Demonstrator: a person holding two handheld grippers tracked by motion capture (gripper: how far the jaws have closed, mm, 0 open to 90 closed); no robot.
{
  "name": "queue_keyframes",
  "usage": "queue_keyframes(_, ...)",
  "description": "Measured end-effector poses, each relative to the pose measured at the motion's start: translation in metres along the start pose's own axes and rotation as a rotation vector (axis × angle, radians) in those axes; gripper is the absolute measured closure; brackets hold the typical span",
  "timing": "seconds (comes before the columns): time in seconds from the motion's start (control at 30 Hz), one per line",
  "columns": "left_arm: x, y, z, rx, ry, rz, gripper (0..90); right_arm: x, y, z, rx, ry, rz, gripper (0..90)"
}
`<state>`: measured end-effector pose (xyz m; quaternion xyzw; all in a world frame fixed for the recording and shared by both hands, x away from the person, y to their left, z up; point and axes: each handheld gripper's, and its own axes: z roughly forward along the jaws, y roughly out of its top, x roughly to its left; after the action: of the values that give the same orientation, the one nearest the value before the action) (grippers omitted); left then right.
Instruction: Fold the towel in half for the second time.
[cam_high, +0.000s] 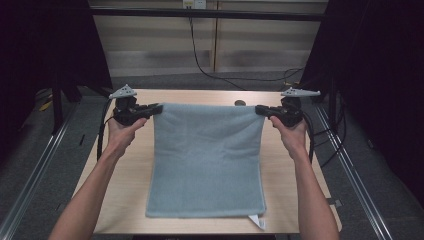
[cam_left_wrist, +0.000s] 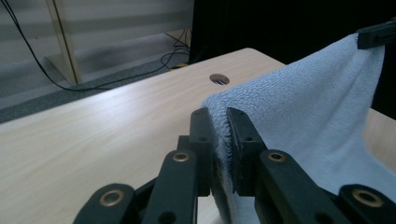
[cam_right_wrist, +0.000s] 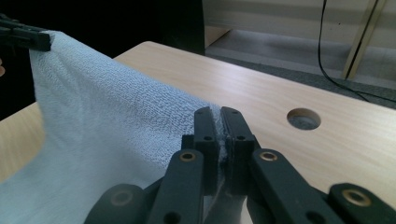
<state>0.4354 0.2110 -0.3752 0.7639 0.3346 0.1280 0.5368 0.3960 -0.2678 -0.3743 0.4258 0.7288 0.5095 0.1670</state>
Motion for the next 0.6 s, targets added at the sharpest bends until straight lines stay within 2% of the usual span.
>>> queue_keyframes(0.13,-0.001,0.001,-0.001,-0.005,-0.005,0.007,81.5,-0.002,0.006,-0.002,-0.025,-0.004,0.001,86.3)
queue_keyframes(0.3,-0.004,-0.007,-0.007,-0.009,-0.028,0.01,81.4,0.002,0.0,-0.008,-0.03,0.028,-0.006,86.3)
queue_keyframes(0.4,-0.012,-0.014,-0.017,-0.035,-0.028,0.021,81.3,0.011,-0.005,-0.017,-0.04,0.048,-0.028,86.2)
queue_keyframes(0.6,-0.029,-0.025,-0.039,-0.037,-0.061,0.063,81.3,0.028,-0.013,-0.038,-0.05,0.082,-0.067,86.1)
